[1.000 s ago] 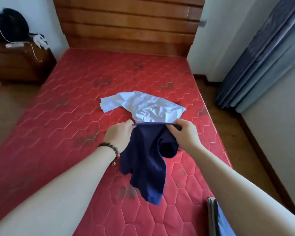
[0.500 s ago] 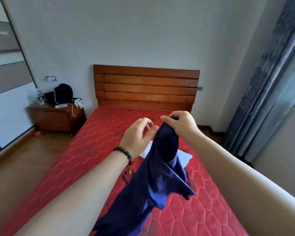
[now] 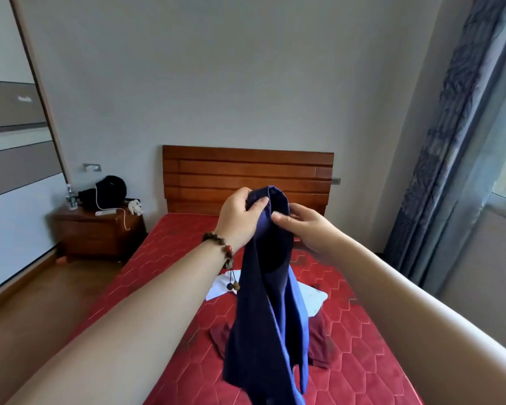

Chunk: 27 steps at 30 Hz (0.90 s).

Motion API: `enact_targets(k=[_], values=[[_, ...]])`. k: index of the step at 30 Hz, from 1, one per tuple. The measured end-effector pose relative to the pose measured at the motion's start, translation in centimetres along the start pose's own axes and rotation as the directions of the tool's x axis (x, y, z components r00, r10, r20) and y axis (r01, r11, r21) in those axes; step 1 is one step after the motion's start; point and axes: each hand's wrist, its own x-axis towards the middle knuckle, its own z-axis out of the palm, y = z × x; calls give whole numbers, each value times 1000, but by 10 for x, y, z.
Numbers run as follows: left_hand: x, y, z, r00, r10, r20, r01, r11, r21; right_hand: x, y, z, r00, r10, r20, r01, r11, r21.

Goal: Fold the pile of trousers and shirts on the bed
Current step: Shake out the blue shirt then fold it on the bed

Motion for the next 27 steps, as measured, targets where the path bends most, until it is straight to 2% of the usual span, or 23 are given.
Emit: enact_targets(k=[6,10,12,14,15,17,19,21,23,27], values=[[29,22,-10,999,-32,37,33,998,-45,-9,14,-10,997,65,43,-59,990,-128],[39,20,-24,995,-51,85,54,998,-39,-8,17,-22,978,143,-153,-162,979,-121],[42,16,-30,996,-35,84,35,999,2,-5,11,-30,962,118,-248,-152,981,-121],[45,12,-35,998,17,66,-21,998,59,-2,-1,-38,963,87,-255,-110,991,-77],[46,11,-38,998,43,54,-48,995,88,-1,-7,-42,977,86,-197,-93,995,-27],[50,10,-45,997,70,25,-73,989,128,1,-19,-54,997,60,38,-62,997,47],[56,9,-55,996,83,10,-84,989,123,0,-33,-65,951,23,308,-29,999,17],[62,11,-67,993,114,31,-116,989,88,1,-44,-73,894,10,449,11,999,-45],[65,14,-79,986,147,75,-153,985,77,2,-54,-76,914,1,406,35,996,-80],[65,21,-100,969,218,118,-233,963,135,9,-68,-77,984,-129,120,140,986,-86]])
